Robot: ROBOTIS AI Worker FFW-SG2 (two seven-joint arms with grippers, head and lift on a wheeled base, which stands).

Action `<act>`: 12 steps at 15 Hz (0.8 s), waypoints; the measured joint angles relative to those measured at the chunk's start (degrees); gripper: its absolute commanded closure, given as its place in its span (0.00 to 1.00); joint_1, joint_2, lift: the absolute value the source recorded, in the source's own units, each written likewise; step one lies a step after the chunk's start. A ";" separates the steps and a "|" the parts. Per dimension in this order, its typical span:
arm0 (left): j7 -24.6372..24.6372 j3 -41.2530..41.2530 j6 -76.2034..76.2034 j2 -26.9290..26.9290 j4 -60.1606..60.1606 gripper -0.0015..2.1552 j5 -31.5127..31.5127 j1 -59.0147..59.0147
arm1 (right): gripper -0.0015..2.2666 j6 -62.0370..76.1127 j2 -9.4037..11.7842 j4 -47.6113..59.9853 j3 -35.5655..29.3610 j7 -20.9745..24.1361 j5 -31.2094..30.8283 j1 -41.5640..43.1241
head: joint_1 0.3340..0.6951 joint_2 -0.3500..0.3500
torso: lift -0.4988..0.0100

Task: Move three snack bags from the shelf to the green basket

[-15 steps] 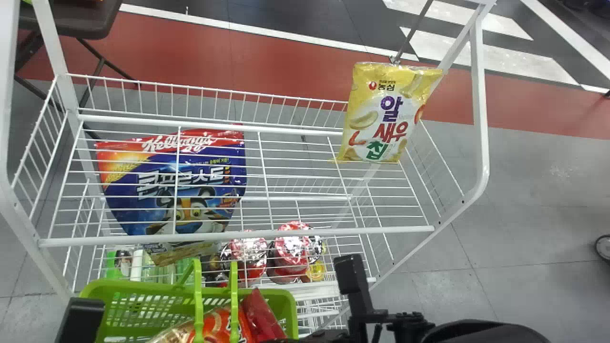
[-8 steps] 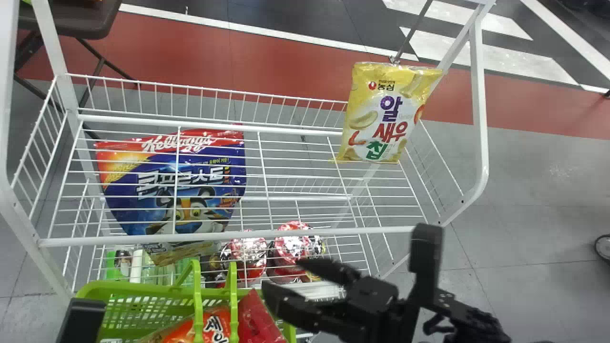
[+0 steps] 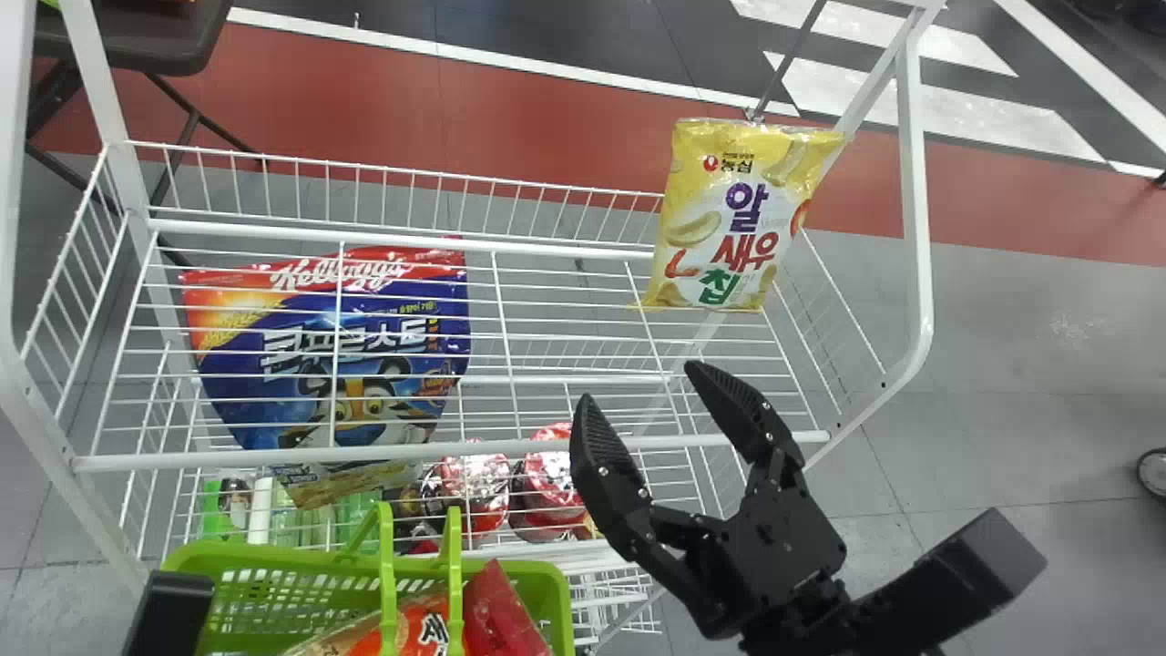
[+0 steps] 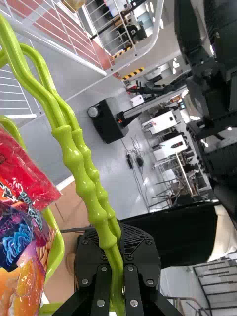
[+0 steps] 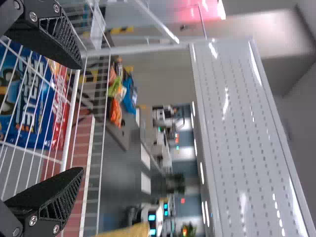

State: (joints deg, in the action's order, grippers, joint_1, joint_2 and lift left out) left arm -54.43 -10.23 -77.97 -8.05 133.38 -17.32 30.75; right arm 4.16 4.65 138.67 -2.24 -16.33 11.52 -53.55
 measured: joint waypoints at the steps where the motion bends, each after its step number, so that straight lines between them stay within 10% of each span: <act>1: -0.23 0.16 0.15 -0.10 -0.24 0.85 -0.20 -0.05 | 0.04 -0.19 -0.06 0.24 1.03 3.44 -0.37 -0.63 | 1.00 0.00 | 0.89; 12: -3.66 3.59 1.90 -0.48 0.30 0.85 -1.31 2.73 | 0.04 1.87 -2.25 -1.21 5.84 9.48 -7.03 -1.38 | 1.00 0.00 | 0.89</act>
State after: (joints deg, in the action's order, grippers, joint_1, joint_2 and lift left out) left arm -58.09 -6.64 -76.07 -8.52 133.68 -18.63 33.48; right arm 6.03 2.40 137.46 3.60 -6.85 4.48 -54.93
